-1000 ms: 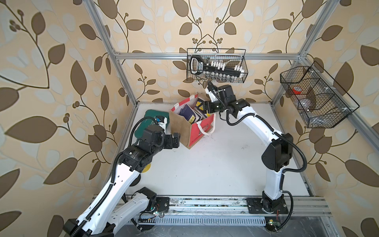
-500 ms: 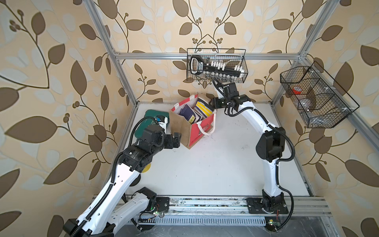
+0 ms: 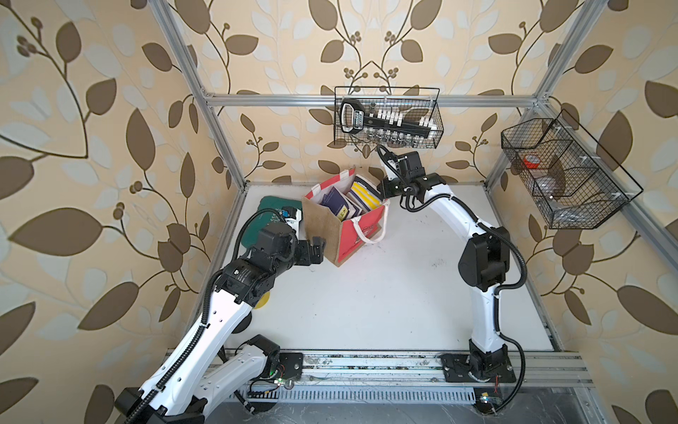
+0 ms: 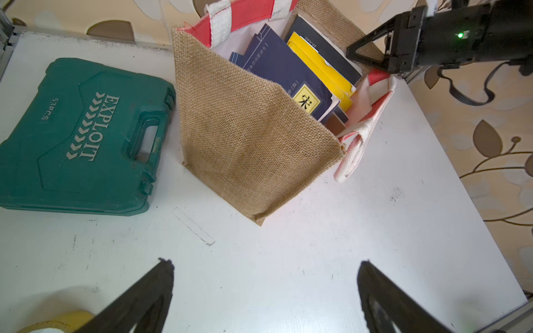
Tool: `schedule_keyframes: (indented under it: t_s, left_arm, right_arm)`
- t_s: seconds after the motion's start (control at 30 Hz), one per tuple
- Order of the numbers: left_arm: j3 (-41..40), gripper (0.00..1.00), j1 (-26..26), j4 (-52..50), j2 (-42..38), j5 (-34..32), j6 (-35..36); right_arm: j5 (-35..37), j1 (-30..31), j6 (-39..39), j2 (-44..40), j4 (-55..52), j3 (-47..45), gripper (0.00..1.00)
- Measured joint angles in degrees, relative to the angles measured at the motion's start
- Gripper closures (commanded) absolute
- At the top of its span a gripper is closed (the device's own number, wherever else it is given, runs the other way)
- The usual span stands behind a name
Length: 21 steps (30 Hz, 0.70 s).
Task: Put the books into the canvas bag
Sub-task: Adjust the canvas bag at the center of the board.
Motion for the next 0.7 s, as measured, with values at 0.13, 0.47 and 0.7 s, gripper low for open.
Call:
schedule_keyframes:
  t_s: [0.13, 0.47, 0.7]
  left_arm:
    - [-0.11, 0.01, 0.37, 0.26, 0.09, 0.94, -0.26]
    - [-0.87, 0.01, 0.37, 1.49, 0.09, 2.01, -0.79]
    - [-1.16, 0.01, 0.37, 1.46, 0.02, 2.43, -0.92]
  right_arm:
    - [1.09, 1.68, -0.39, -8.2, 0.94, -7.65, 1.0]
    - [2.75, 9.27, -5.66, -26.75, 3.96, -21.07, 1.0]
    - [9.75, 9.64, -5.03, -35.32, 10.25, -30.4, 1.0]
